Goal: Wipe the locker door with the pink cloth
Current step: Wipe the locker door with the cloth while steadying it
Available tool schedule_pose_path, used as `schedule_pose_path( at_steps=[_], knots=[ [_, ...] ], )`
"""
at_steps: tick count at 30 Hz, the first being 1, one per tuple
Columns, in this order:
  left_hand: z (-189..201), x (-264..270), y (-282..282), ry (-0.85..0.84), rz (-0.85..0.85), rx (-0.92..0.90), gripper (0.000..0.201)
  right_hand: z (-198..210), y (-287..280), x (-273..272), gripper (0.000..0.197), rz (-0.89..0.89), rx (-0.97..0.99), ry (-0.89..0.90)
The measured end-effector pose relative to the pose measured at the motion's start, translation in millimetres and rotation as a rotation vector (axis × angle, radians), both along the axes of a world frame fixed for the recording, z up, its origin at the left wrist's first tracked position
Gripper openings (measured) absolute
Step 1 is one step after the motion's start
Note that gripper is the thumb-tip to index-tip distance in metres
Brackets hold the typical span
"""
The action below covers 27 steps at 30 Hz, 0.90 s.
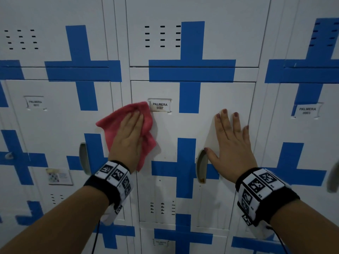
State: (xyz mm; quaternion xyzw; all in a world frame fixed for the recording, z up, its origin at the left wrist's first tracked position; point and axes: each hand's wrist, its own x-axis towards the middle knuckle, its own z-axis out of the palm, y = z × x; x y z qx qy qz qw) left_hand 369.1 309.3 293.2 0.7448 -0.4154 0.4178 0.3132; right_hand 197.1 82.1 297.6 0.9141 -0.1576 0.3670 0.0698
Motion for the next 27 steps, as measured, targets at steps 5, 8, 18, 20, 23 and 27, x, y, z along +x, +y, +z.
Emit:
schedule_pose_path(
  at_steps=[5,8,18,20,23,27],
  knots=[
    [-12.8,10.9,-7.4,-0.062,0.082,0.140,0.064,-0.3,0.8,1.1,0.088,0.000,-0.001,-0.006],
    [-17.9,12.6,-5.0,-0.137,0.066,0.226,0.077,-0.7,0.9,1.5,0.088,-0.006,0.000,-0.010],
    [-49.0,6.8,1.5,-0.152,0.041,0.450,0.094,0.4,1.9,0.5,0.088,-0.006,0.002,-0.005],
    [-53.0,5.4,2.3,-0.151,0.030,0.473,0.094,0.4,2.0,0.4,0.088,-0.003,0.003,-0.003],
    [-56.0,2.7,5.1,-0.151,0.022,0.532,0.096,0.7,1.9,0.2,0.087,-0.001,0.004,-0.003],
    [-59.6,4.2,10.7,-0.165,0.003,0.590,0.098,0.7,1.4,-0.3,0.086,0.003,0.005,-0.005]
  ],
)
